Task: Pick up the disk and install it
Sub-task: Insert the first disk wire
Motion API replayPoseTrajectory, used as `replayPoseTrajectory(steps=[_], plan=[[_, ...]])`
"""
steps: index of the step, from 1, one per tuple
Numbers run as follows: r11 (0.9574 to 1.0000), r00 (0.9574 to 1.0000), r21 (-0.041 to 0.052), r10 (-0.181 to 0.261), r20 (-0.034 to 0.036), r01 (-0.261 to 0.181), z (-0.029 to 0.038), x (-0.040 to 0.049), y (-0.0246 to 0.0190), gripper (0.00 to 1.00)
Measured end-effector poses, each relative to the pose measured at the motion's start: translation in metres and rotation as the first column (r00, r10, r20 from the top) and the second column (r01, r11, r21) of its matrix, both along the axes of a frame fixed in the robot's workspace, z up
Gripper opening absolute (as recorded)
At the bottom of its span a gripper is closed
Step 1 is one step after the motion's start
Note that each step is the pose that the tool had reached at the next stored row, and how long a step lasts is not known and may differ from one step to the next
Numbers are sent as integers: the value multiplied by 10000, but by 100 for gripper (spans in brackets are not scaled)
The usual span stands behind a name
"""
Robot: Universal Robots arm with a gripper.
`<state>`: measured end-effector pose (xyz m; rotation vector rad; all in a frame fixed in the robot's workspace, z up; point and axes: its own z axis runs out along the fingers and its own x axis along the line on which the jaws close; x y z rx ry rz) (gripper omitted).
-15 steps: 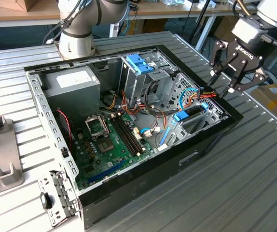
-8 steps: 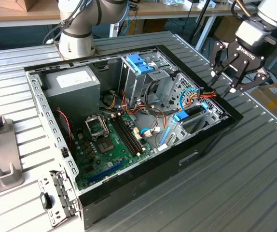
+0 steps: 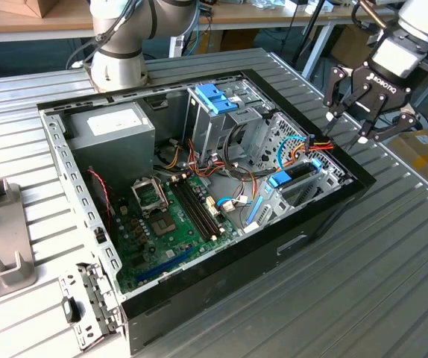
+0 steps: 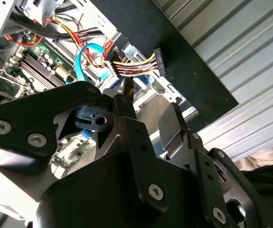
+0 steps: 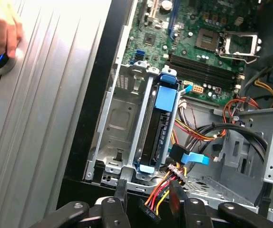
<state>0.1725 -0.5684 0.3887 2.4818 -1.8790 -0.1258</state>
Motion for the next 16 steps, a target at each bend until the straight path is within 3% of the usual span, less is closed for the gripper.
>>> replayPoseTrajectory(steps=[7,16], plan=[[9993,9993,0,372,0,-372,-72,93,2,48],[9944,9944,-1,1056,0,-1056,-154,177,18,48]])
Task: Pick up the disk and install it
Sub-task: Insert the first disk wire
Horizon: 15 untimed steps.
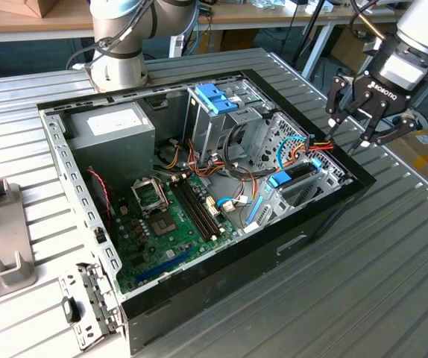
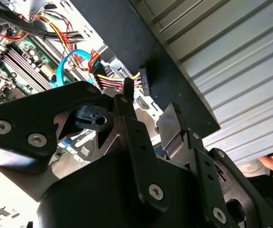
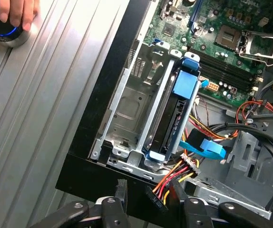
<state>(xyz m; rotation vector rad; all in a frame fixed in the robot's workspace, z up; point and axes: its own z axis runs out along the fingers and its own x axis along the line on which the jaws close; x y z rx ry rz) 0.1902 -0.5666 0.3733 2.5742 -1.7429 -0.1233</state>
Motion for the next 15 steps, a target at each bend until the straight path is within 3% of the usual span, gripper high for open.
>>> replayPoseTrajectory(steps=[8,15], plan=[[9999,9999,0,170,-1,-170,-76,23,56,48],[9998,9998,0,176,0,-176,-78,24,60,48]])
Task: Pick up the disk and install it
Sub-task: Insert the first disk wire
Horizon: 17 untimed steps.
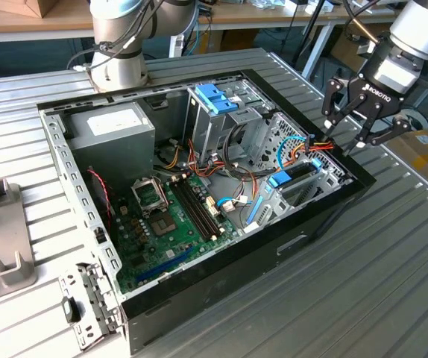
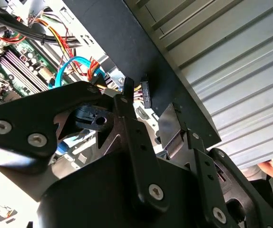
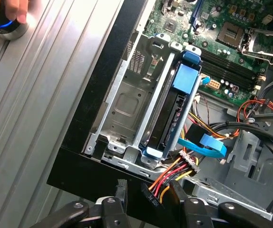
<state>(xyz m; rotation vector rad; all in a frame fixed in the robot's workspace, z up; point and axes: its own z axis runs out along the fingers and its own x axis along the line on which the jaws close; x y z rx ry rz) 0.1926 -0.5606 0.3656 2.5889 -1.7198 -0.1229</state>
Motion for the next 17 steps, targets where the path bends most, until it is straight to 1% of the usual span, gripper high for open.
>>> replayPoseTrajectory(steps=[1,4,6,17], plan=[[10000,10000,0,0,0,0,0,0,0,47],[10000,10000,-1,0,0,0,0,0,1,27],[10000,10000,-1,0,0,0,0,0,2,17],[10000,10000,0,1,1,-1,0,-2,4,16]])
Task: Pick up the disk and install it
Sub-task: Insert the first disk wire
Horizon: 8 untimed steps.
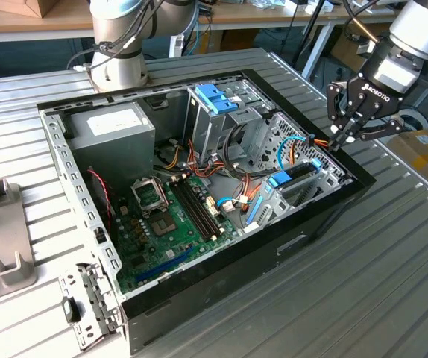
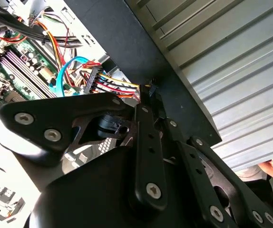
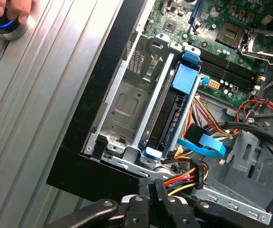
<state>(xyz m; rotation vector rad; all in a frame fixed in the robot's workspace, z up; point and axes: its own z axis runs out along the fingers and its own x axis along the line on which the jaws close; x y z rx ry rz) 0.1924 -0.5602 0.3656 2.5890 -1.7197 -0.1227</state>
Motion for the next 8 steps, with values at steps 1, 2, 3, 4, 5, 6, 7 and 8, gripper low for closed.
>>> replayPoseTrajectory(steps=[1,2,3,4,5,6,7,8], plan=[[10000,10000,0,2,0,-2,0,-14,0,16],[10000,10000,-1,-2,-1,2,1,-34,-1,16],[10000,10000,0,-3,-1,3,0,-57,-3,16],[10000,10000,-1,-5,-1,5,0,-80,-3,16],[10000,10000,-1,-7,-1,7,0,-103,-3,16],[10000,10000,-1,-7,-1,7,1,-126,-3,16],[10000,10000,0,-8,-1,8,0,-150,-3,16],[10000,10000,-1,-9,-1,9,0,-174,-4,16]])
